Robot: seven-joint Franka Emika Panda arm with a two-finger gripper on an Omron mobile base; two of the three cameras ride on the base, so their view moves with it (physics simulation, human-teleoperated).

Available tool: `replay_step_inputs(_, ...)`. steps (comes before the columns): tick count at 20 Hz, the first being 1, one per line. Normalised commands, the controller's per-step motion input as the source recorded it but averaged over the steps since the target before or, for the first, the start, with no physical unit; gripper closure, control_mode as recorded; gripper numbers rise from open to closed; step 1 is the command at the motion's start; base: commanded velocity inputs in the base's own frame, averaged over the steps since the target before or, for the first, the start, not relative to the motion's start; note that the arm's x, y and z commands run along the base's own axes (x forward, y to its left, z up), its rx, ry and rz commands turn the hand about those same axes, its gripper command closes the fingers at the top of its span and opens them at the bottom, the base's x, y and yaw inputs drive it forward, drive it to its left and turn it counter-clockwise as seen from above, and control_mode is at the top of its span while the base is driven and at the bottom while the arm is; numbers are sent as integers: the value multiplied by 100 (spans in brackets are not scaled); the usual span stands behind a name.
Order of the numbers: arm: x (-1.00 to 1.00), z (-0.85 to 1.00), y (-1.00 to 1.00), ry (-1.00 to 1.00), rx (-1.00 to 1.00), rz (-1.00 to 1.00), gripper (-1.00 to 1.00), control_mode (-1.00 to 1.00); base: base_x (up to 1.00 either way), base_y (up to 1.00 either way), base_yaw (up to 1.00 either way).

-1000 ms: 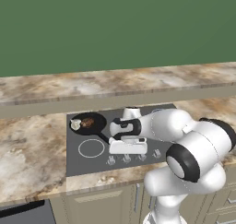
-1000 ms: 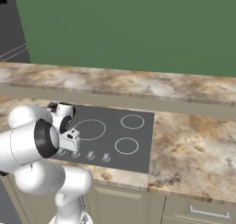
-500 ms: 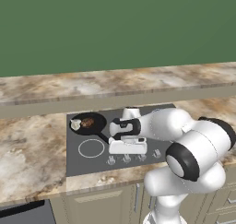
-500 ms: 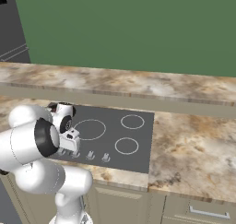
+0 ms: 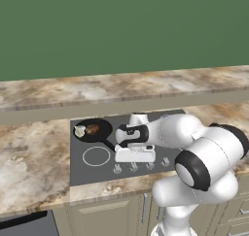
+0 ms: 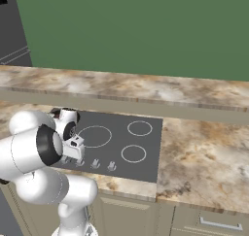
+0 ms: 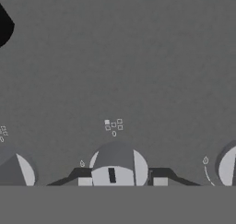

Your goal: Put the potato and garlic in the pan. Then turn on the rear left burner and set the heat to medium.

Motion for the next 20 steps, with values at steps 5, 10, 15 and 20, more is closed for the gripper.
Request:
replay_step_inputs(5, 0, 0, 0, 0, 0, 1, 100, -100, 0, 0, 0)
replay_step_inputs(10, 0, 0, 0, 0, 0, 12, 100, -100, 0, 0, 0)
replay_step_inputs(15, 0, 0, 0, 0, 0, 22, 100, -100, 0, 0, 0)
replay_step_inputs(20, 0, 0, 0, 0, 0, 26, 100, -100, 0, 0, 0)
